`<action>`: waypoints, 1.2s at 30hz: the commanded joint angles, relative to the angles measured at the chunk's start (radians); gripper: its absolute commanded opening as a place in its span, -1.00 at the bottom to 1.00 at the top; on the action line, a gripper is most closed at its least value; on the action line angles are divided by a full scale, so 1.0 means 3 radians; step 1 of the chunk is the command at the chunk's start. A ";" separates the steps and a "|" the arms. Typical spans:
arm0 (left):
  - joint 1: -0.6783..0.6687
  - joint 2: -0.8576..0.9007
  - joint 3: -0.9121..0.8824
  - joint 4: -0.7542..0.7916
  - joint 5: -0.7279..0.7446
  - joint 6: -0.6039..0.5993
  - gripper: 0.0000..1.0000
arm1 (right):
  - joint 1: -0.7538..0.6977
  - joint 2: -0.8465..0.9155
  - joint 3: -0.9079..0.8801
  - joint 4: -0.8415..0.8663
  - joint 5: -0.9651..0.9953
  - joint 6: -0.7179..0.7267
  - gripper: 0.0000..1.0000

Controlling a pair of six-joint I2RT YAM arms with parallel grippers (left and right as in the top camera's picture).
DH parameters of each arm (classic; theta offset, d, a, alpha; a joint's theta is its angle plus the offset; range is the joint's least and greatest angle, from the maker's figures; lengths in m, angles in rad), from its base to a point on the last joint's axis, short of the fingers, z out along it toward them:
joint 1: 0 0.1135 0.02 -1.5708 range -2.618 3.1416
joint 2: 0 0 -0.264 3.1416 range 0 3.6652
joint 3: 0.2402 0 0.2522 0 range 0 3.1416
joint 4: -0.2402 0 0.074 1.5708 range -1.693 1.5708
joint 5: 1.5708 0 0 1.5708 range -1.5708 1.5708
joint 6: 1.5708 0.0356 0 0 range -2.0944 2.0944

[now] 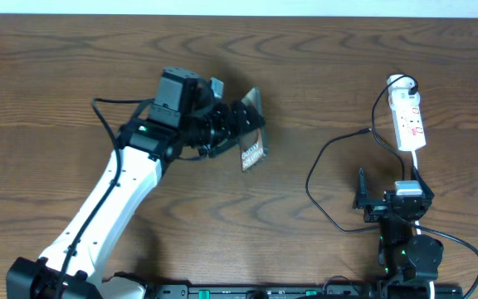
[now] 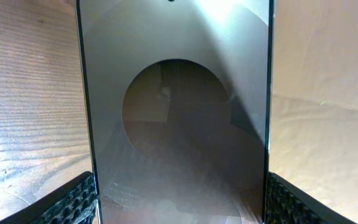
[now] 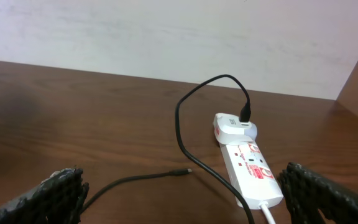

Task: Plug charger to phone and switch on socket
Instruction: 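Lift the phone with the left gripper and tilt it upright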

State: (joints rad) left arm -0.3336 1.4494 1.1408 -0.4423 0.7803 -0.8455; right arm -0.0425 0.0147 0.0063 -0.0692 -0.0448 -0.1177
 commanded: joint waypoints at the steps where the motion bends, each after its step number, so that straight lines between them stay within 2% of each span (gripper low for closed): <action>1: 0.0144 -0.0072 0.0008 0.0062 0.0261 -0.0205 0.27 | 0.0010 -0.0027 -0.0003 -0.0017 0.0017 -0.0036 0.98; 15: 0.0401 -0.0072 0.0008 0.0113 0.0776 -0.0369 0.27 | 0.0010 -0.0027 -0.0003 -0.0015 0.0017 -0.0036 0.98; 36: 0.0401 -0.0071 0.0008 0.0242 0.0828 -0.0441 0.27 | 0.0010 -0.0027 -0.0003 -0.0017 0.0017 -0.0036 0.98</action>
State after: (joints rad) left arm -0.2184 1.4494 1.1408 -0.3866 0.9897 -0.9726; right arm -0.0422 0.0147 0.0063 -0.0692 -0.0448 -0.1177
